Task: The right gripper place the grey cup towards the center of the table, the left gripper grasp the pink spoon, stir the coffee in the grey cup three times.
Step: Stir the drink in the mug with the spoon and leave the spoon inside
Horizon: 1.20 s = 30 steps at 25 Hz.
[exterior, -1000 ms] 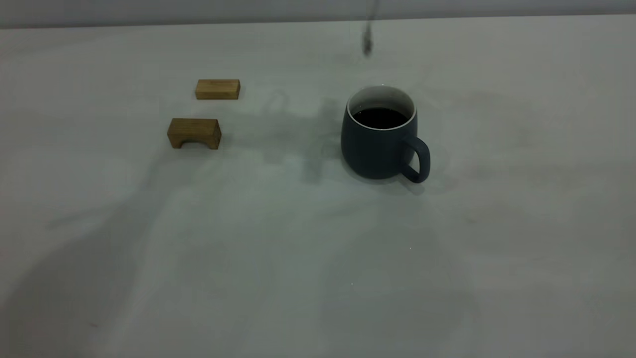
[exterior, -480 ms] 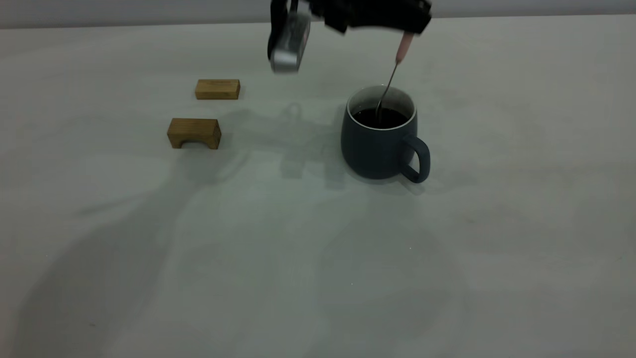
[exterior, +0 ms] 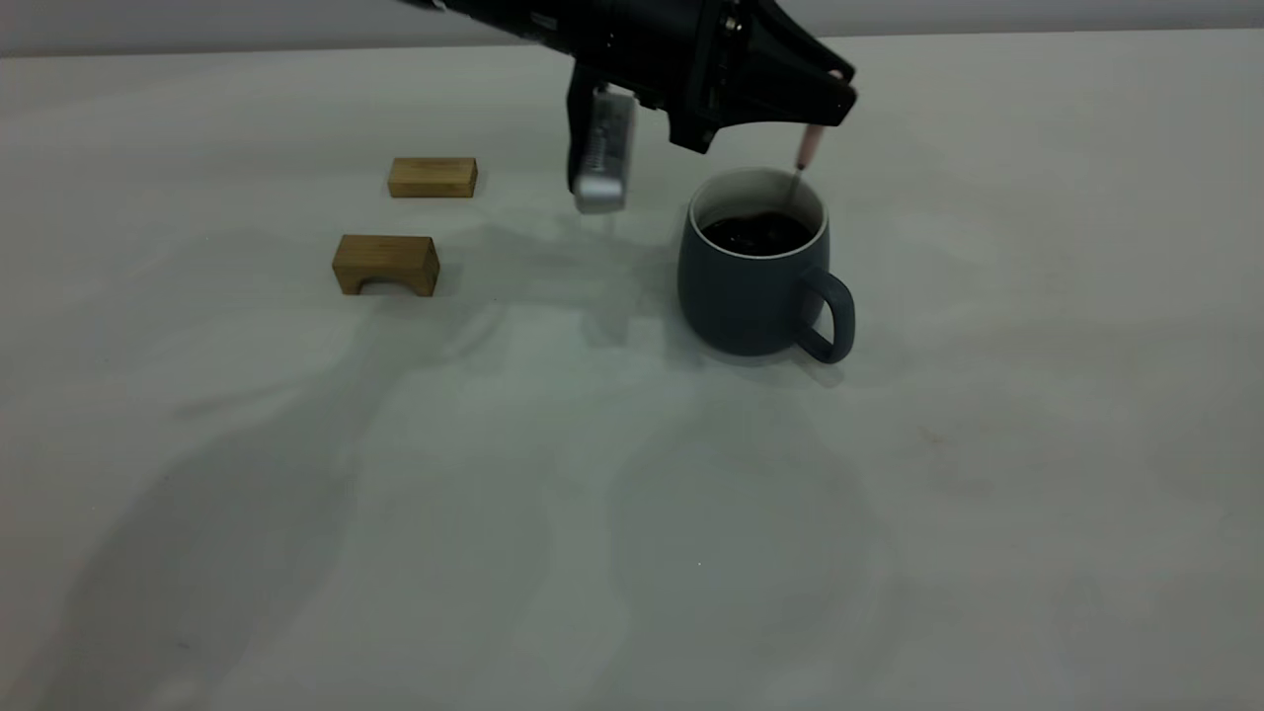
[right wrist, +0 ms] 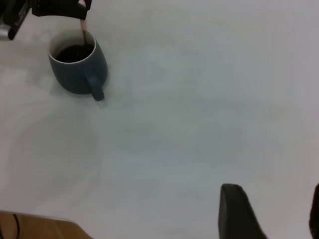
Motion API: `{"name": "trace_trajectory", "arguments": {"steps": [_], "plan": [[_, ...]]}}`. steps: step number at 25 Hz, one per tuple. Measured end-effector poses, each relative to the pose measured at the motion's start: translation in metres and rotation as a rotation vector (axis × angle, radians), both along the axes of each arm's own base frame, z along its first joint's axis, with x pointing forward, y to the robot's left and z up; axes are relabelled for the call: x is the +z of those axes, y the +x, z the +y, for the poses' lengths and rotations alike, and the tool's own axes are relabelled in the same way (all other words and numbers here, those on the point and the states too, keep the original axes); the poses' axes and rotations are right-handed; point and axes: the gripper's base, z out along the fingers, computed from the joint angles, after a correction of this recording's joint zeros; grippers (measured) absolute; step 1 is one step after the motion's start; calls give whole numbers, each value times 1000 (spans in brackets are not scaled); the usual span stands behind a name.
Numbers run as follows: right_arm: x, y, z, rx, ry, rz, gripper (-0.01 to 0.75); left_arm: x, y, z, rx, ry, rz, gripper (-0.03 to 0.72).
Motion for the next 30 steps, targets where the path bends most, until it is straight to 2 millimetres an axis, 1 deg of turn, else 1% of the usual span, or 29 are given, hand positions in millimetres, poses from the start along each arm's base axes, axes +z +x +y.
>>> {"name": "trace_trajectory", "arguments": {"steps": [3,7,9,12,14,18,20,23,25,28,30], "plan": [[0,0,0,0,0,0,389,-4,-4,-2,-5,-31,91,173],[0,0,0,0,0,0,389,-6,-6,0,-5,32,170,173],[0,0,0,0,0,0,389,-4,-5,1,-18,79,148,173],[0,0,0,0,0,0,389,5,2,2,-36,139,58,173],[0,0,0,0,0,0,389,6,5,3,-43,153,0,173],[0,0,0,0,0,0,389,8,7,1,-68,108,-102,173],[0,0,0,0,0,0,389,12,7,-2,-66,49,-101,173],[0,0,0,0,0,0,389,14,4,-5,-64,-14,-24,173],[0,0,0,0,0,0,389,15,1,-5,-58,-16,76,173],[0,0,0,0,0,0,389,12,-3,-3,-50,35,203,173],[0,0,0,0,0,0,389,8,-3,0,-38,90,224,173]]}}
